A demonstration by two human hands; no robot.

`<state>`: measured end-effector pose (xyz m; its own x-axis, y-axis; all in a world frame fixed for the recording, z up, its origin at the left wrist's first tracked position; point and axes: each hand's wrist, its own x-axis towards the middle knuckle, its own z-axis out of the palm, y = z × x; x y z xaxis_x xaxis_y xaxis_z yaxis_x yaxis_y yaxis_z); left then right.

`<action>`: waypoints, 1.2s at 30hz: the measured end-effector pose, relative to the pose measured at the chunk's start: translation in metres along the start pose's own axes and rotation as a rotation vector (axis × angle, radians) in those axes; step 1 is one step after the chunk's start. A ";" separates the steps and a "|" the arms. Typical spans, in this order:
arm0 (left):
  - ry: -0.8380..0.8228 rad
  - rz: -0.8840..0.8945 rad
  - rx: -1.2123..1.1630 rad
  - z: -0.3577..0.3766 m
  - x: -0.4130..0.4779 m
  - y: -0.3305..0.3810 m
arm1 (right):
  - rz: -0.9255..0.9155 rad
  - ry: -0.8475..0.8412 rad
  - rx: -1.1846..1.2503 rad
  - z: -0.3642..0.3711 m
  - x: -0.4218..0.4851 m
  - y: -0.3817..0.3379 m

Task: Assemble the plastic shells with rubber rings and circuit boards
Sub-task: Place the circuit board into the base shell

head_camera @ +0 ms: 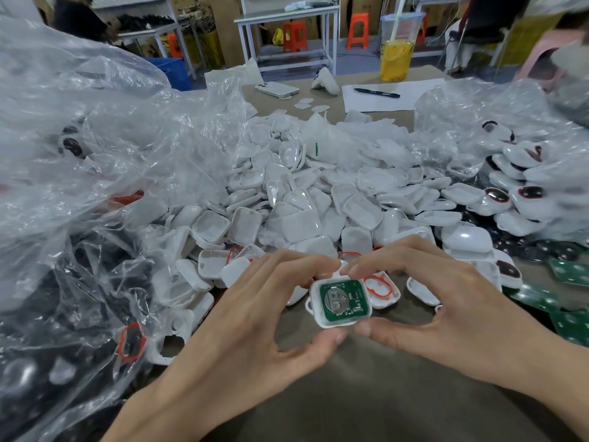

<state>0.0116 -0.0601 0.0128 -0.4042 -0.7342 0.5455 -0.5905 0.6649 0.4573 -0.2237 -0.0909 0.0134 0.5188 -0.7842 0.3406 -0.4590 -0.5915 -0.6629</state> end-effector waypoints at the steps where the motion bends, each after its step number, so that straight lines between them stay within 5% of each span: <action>1: 0.000 0.000 0.003 0.000 0.000 0.000 | -0.008 0.002 -0.002 0.000 0.000 0.000; 36: -0.113 -0.160 -0.011 0.003 -0.007 -0.006 | -0.198 -0.050 -0.232 0.002 0.002 0.012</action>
<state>0.0159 -0.0591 0.0040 -0.3820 -0.8410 0.3832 -0.6458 0.5395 0.5402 -0.2268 -0.0991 0.0049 0.6466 -0.6427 0.4110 -0.4947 -0.7634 -0.4154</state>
